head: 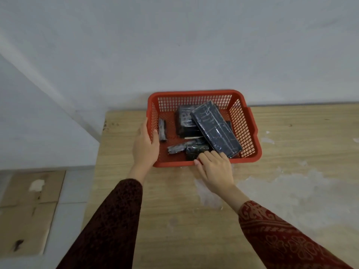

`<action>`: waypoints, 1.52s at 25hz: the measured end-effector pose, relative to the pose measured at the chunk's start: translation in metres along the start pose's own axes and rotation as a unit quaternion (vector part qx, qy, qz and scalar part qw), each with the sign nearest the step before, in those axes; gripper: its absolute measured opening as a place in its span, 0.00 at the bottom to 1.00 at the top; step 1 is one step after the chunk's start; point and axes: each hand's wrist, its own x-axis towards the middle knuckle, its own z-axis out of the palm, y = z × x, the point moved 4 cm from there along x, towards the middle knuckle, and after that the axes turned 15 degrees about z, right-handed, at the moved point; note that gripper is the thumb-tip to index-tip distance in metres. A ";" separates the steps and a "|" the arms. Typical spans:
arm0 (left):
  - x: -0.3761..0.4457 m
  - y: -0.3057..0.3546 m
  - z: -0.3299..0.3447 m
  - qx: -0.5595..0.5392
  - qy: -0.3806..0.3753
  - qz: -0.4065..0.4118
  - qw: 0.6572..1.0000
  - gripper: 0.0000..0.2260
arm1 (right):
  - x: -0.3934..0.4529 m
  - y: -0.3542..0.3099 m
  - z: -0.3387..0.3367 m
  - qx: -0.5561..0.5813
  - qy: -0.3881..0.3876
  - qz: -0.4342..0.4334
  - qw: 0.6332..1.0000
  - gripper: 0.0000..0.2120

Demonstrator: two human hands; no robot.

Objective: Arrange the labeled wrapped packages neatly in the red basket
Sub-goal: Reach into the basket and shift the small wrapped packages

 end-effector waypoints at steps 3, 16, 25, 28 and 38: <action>0.003 -0.006 0.009 -0.033 0.009 -0.008 0.999 0.23 | 0.015 -0.006 -0.003 0.095 -0.081 0.043 0.991 0.11; 0.002 -0.020 0.016 -0.078 0.050 0.014 0.996 0.22 | 0.120 -0.099 0.070 0.043 -0.199 -0.009 0.979 0.32; 0.000 -0.018 0.013 -0.104 0.047 -0.008 0.993 0.22 | 0.188 -0.086 0.012 0.150 -0.189 0.018 0.970 0.14; -0.002 -0.017 0.012 -0.100 0.044 -0.005 0.994 0.22 | 0.209 -0.086 0.014 0.055 -0.244 -0.039 0.967 0.15; -0.001 -0.015 0.013 -0.101 0.034 -0.019 0.994 0.23 | 0.223 -0.089 0.046 -0.121 -0.264 -0.139 0.947 0.20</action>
